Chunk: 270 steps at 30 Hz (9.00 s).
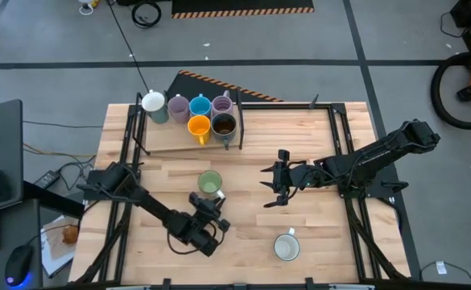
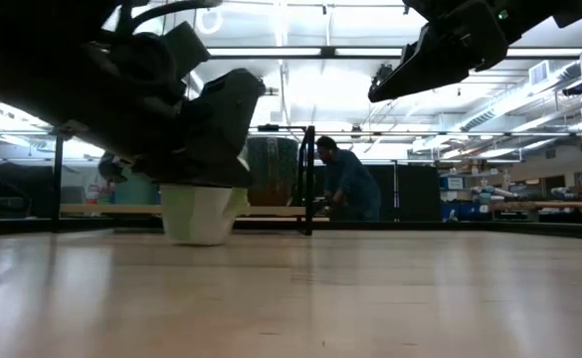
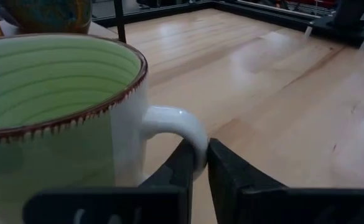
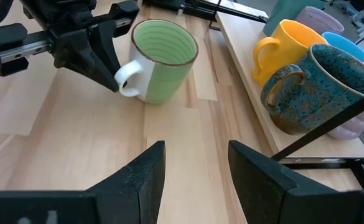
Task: Place coffee mugs
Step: Put the green mug on the shelf
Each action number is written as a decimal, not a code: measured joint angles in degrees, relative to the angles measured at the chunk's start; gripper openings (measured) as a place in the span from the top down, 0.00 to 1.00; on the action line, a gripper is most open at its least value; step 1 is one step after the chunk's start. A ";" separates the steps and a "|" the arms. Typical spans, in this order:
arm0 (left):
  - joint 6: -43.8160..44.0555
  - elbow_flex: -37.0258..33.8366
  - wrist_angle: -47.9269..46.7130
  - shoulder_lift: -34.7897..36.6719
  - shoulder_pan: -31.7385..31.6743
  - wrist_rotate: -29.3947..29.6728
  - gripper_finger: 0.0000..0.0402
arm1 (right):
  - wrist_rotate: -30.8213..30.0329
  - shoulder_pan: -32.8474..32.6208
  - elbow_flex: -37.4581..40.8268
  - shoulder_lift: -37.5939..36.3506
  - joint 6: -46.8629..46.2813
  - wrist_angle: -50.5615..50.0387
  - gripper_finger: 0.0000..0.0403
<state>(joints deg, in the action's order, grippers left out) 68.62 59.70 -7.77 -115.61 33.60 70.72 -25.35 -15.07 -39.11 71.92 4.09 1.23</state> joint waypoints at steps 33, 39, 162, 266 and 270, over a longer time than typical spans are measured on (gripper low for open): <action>-3.42 -0.20 -19.27 17.12 6.49 -4.46 0.92 | -0.02 0.02 0.00 0.00 1.03 0.50 0.55; -27.24 -0.03 -0.98 22.49 3.63 -10.43 0.92 | -0.21 0.02 0.00 -1.57 2.30 -0.15 0.55; -63.28 -55.63 20.65 85.26 -53.36 -57.57 0.92 | 4.31 0.85 0.00 -12.96 3.40 -1.69 0.55; -46.34 -22.49 -32.22 74.12 -47.58 -53.19 0.65 | 5.58 0.84 0.00 -12.96 3.61 -0.57 0.55; -41.31 -17.04 -37.76 73.89 -47.71 -48.28 0.65 | 5.58 0.85 0.00 -12.96 3.61 -0.55 0.55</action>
<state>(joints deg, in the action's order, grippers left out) 27.31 42.66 -45.53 -41.72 -14.10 22.44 -19.77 -14.22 -39.11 58.96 7.70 0.69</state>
